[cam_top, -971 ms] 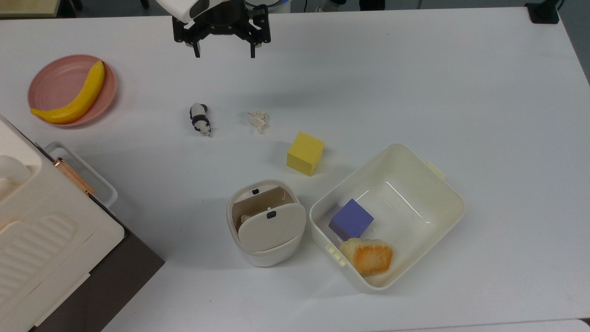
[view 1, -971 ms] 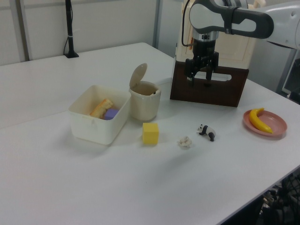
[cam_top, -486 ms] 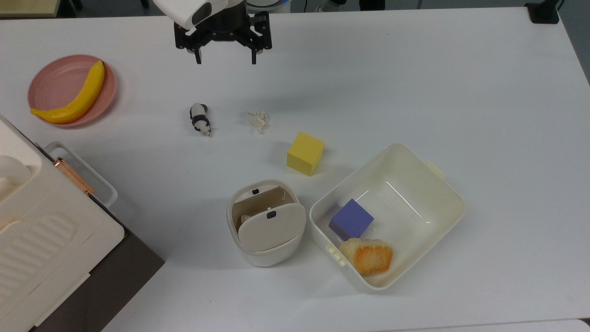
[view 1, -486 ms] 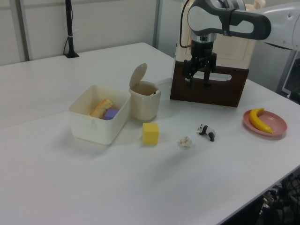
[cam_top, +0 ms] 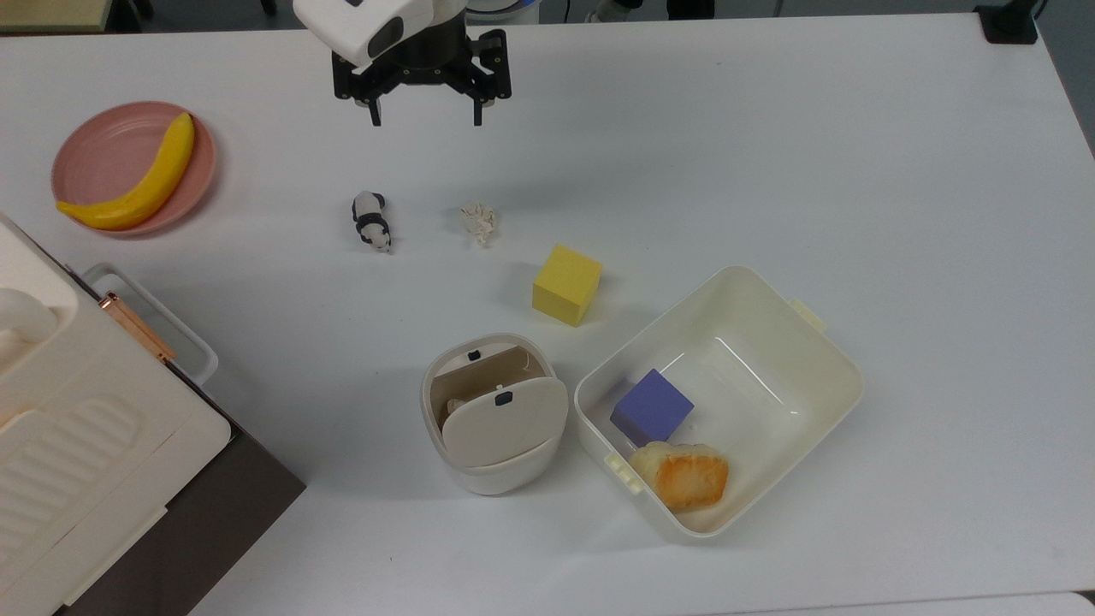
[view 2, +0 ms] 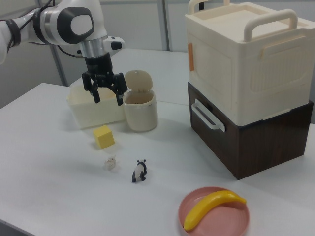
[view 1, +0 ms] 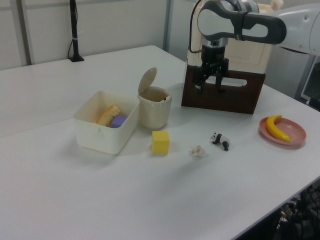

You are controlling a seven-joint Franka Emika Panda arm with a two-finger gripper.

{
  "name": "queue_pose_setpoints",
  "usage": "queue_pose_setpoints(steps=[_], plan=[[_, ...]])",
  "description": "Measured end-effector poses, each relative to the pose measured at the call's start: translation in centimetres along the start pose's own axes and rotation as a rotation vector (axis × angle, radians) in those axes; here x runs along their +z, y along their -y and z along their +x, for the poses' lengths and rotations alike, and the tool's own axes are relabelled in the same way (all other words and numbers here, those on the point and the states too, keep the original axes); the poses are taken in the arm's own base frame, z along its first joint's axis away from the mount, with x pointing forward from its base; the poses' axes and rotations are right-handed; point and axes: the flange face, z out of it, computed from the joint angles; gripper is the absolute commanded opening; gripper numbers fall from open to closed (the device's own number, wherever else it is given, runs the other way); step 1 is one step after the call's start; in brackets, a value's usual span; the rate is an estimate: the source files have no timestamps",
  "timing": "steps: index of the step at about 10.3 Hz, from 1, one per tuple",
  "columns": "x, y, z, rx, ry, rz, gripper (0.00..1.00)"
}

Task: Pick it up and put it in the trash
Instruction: 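Lower the gripper onto the crumpled clear wrapper and close on it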

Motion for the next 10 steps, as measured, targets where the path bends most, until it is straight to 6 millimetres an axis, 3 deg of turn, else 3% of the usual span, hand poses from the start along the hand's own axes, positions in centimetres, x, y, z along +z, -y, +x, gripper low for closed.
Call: queue_pose_setpoints(steps=[3,8,10], plan=[[2.0,0.5,0.0,-0.010,0.040,0.002,1.00],[9.7,1.2,1.3,-0.044,0.180,-0.011,1.00],[14.0,1.3,2.3,-0.065,0.225,-0.062,1.00]])
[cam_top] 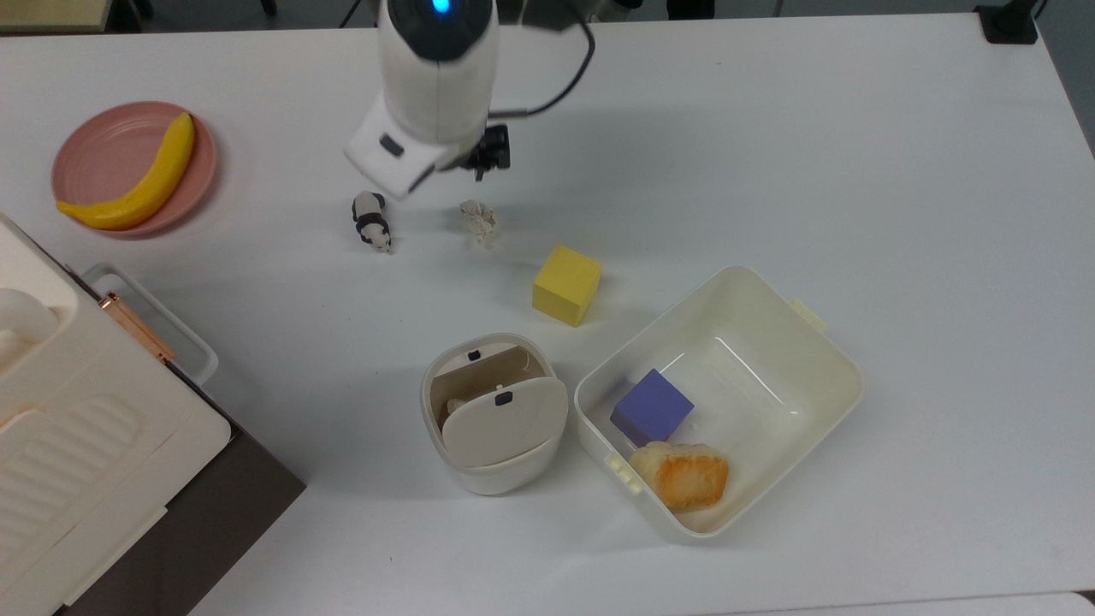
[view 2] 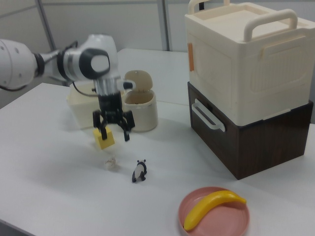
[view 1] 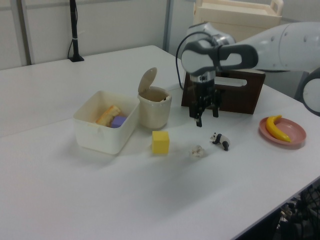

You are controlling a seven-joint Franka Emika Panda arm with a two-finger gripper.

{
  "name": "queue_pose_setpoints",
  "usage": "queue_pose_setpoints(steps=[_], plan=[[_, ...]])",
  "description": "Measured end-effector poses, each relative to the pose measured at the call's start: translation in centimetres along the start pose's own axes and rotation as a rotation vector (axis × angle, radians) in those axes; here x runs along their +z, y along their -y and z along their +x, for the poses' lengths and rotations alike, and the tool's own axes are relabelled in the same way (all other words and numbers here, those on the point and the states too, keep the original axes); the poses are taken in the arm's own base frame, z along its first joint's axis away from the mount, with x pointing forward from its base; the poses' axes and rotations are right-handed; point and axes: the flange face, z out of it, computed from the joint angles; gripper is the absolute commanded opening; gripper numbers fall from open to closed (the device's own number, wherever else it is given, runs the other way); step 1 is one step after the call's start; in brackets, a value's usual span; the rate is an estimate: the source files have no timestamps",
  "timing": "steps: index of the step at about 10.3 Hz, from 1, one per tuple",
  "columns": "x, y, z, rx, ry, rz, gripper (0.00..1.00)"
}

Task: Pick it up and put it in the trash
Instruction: 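Lower the gripper onto the crumpled clear wrapper and close on it, then lift the wrapper and carry it over the cream trash bin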

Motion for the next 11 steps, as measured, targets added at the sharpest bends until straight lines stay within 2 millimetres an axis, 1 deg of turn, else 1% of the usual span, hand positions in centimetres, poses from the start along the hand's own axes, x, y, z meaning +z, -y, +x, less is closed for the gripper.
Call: queue_pose_setpoints(steps=[1,2,3,4,5,6,7,9,10,11], plan=[[2.4,0.6,0.9,-0.016,0.015,-0.018,1.00],[4.5,1.9,1.5,-0.039,0.024,-0.030,1.00],[6.4,3.5,1.8,-0.060,0.039,-0.043,0.93],[8.0,4.9,2.3,-0.072,0.053,-0.066,0.68],[9.6,6.0,3.0,-0.078,0.056,-0.090,0.39],[10.7,6.6,3.5,-0.086,0.061,-0.105,0.15],[11.1,6.8,3.6,-0.089,0.064,-0.108,0.00],[10.4,6.3,3.6,-0.088,0.053,-0.114,0.00],[9.6,6.0,3.5,-0.098,0.041,-0.112,0.00],[8.5,5.4,3.3,-0.108,0.022,-0.108,0.00]])
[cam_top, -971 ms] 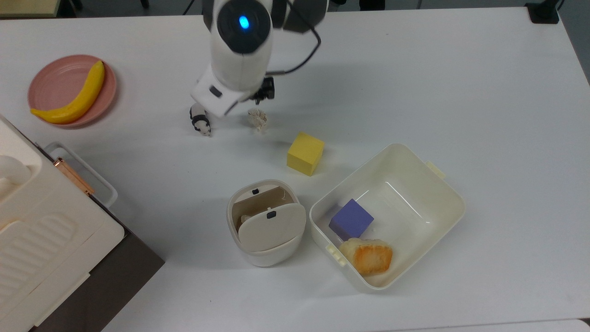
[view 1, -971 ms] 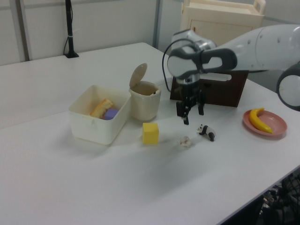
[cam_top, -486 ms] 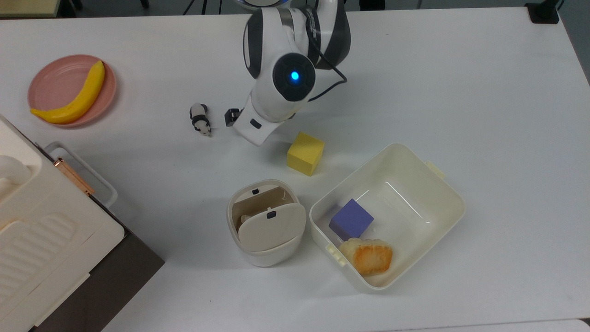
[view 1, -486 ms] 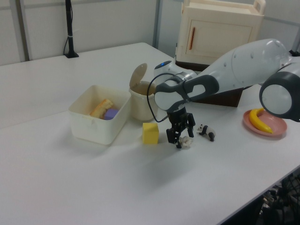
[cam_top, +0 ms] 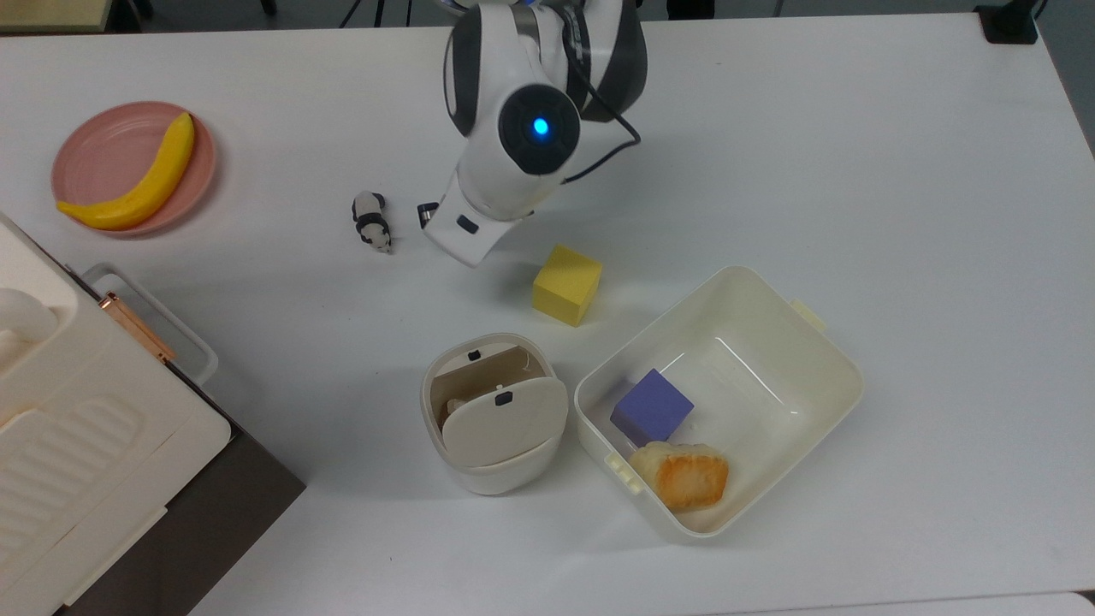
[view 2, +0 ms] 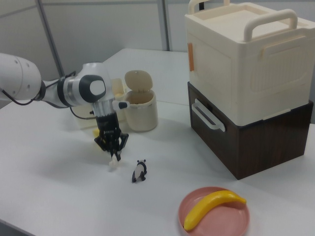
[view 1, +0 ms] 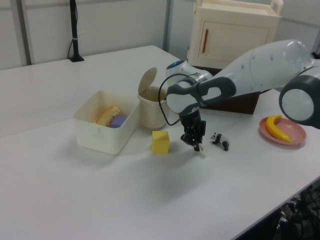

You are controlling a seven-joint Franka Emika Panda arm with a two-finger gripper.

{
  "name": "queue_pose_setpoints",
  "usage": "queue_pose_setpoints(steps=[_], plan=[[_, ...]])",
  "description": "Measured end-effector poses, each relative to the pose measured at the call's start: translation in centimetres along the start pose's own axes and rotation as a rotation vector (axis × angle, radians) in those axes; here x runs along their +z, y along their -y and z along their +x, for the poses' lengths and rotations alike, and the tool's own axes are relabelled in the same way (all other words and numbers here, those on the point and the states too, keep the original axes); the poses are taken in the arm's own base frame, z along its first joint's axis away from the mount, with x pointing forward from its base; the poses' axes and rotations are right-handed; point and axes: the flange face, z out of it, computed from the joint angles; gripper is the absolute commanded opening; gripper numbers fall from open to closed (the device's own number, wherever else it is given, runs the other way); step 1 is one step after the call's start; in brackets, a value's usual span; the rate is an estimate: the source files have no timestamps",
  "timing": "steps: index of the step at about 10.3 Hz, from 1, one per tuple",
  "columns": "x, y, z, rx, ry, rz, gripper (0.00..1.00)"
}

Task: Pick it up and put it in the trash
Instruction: 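Lift the wrapper and carry it over the cream trash bin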

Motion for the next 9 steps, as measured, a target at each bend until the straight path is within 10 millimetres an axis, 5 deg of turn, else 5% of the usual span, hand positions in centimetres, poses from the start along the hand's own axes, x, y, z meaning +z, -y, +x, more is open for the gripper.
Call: queue_pose_setpoints(steps=[2,6,8,9], plan=[[-4.2,-2.5,-1.1,0.018,-0.075,0.006,0.00],[-17.3,-9.1,-3.7,0.157,-0.353,0.128,0.00],[-21.1,-10.5,-3.1,0.282,-0.544,0.164,0.00],[-21.7,-10.3,-2.0,0.350,-0.636,0.167,0.08]])
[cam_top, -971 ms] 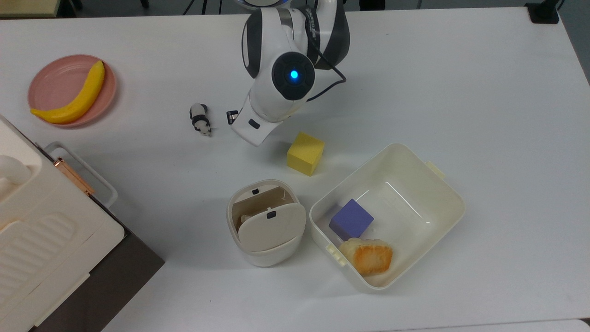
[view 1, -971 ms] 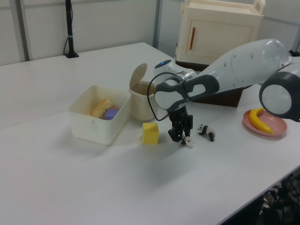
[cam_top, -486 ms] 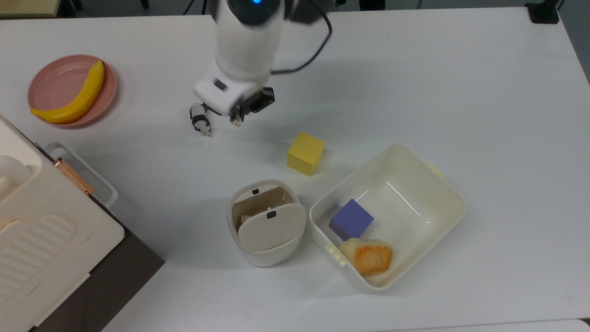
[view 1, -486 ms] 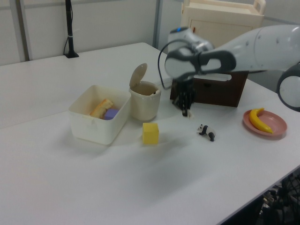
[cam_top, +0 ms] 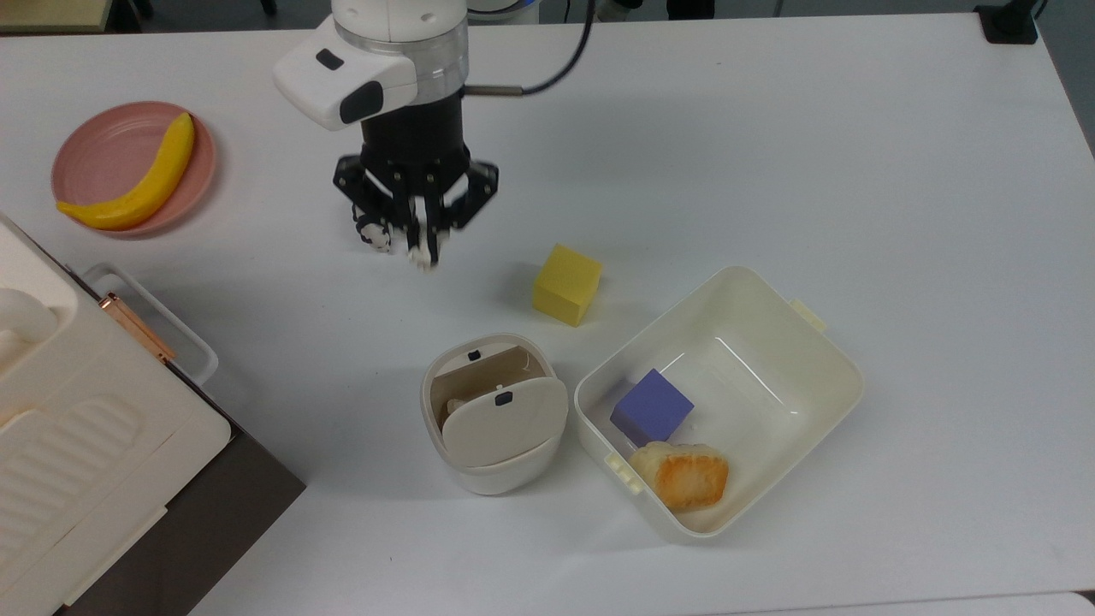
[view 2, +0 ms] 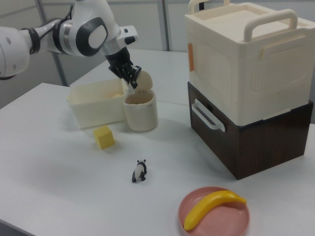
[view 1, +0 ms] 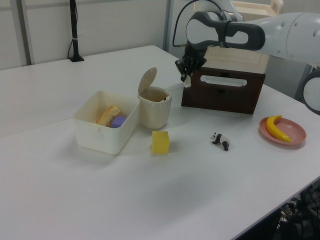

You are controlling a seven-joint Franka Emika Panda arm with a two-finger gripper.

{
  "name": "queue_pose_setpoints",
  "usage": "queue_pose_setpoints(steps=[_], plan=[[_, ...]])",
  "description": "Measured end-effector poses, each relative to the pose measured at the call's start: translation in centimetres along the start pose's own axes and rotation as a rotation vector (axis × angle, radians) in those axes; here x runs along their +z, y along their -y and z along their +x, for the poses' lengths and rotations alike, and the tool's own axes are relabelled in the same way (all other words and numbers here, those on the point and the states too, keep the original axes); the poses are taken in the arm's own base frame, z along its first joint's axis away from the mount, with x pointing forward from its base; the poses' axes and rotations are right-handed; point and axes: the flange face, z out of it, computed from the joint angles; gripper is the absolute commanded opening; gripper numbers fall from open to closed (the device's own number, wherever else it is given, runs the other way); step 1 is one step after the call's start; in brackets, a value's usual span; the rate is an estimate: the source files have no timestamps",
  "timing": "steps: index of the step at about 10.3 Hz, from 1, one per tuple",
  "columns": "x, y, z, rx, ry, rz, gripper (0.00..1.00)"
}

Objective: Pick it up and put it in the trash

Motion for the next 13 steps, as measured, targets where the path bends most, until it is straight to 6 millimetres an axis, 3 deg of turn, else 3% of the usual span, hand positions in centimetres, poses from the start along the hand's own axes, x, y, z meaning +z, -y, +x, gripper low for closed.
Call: queue_pose_setpoints(steps=[1,3,5,8,10,13], plan=[[1.3,1.0,0.8,0.052,-0.069,0.004,0.98],[5.6,3.1,1.7,0.142,-0.157,0.013,1.00],[7.6,3.7,1.9,0.156,-0.191,-0.005,1.00],[6.7,4.4,1.7,0.138,-0.170,-0.016,1.00],[5.6,3.8,0.2,0.143,-0.013,-0.045,1.00],[0.1,2.6,-3.8,0.034,0.283,-0.064,1.00]])
